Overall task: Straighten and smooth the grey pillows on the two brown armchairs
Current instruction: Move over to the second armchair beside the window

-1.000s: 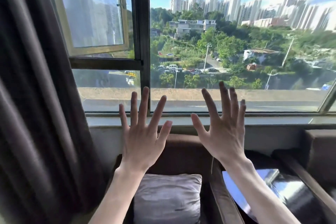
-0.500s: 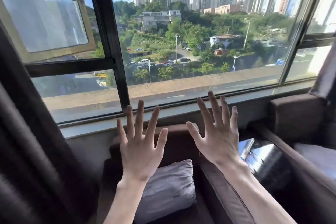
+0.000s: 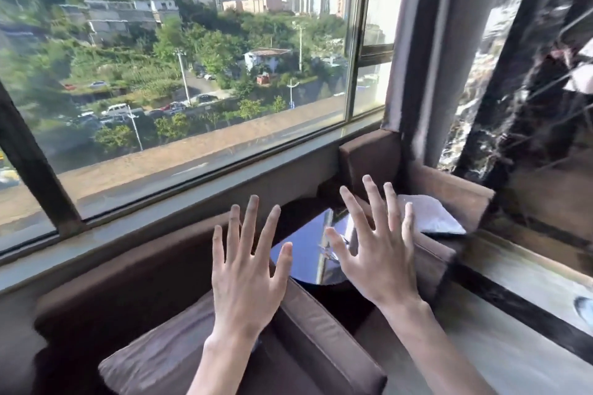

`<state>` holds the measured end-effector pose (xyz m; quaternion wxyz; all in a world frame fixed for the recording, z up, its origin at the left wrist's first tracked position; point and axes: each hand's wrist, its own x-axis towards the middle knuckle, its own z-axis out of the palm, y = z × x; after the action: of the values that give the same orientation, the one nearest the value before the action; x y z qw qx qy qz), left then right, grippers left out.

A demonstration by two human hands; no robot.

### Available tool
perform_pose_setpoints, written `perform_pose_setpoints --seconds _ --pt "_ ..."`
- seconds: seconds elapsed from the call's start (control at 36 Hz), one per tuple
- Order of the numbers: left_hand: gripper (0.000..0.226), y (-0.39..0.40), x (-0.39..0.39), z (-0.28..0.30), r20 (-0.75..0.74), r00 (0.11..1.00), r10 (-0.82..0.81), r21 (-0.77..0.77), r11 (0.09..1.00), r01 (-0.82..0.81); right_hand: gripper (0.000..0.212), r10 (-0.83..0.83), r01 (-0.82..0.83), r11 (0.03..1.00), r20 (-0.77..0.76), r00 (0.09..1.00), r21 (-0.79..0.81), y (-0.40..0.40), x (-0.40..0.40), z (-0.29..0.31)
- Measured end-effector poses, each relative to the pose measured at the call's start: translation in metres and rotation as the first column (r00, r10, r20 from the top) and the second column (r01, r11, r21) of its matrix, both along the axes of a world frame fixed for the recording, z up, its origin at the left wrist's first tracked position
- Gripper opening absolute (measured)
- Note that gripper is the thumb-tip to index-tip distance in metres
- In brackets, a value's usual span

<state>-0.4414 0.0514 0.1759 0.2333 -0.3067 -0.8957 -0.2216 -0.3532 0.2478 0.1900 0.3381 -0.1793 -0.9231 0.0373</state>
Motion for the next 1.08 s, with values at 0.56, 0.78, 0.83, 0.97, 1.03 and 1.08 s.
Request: perform_pose_setpoints --seconds 0.56,0.78,0.83,0.97,1.03,1.08 --pt "0.06 0.319 0.15 0.005 0.036 0.865 -0.501 0.082 0.864 0.497 0.065 -0.501 0.496 0.863 -0.034 0.865 -0.101 0.244 0.233 -0.001" --pt "0.059 0.416 0.196 0.001 0.055 0.816 -0.576 0.065 0.817 0.572 0.064 -0.576 0.566 0.811 -0.04 0.816 -0.148 0.316 0.284 -0.001" --pt "0.059 0.435 0.201 0.003 0.055 0.8 -0.597 0.066 0.802 0.594 0.064 -0.593 0.584 0.8 -0.026 0.805 -0.14 0.335 0.291 -0.001" --pt "0.059 0.487 0.197 0.003 0.028 0.776 -0.63 0.019 0.776 0.63 0.064 -0.597 0.59 0.796 -0.016 0.802 -0.135 0.382 0.296 -0.005" --pt "0.06 0.507 0.19 -0.001 0.023 0.777 -0.629 -0.005 0.777 0.629 0.064 -0.588 0.578 0.803 -0.031 0.809 -0.142 0.401 0.293 -0.007" --pt "0.061 0.53 0.182 -0.005 0.022 0.779 -0.627 -0.015 0.778 0.628 0.066 -0.589 0.581 0.803 -0.025 0.808 -0.133 0.422 0.288 -0.01"
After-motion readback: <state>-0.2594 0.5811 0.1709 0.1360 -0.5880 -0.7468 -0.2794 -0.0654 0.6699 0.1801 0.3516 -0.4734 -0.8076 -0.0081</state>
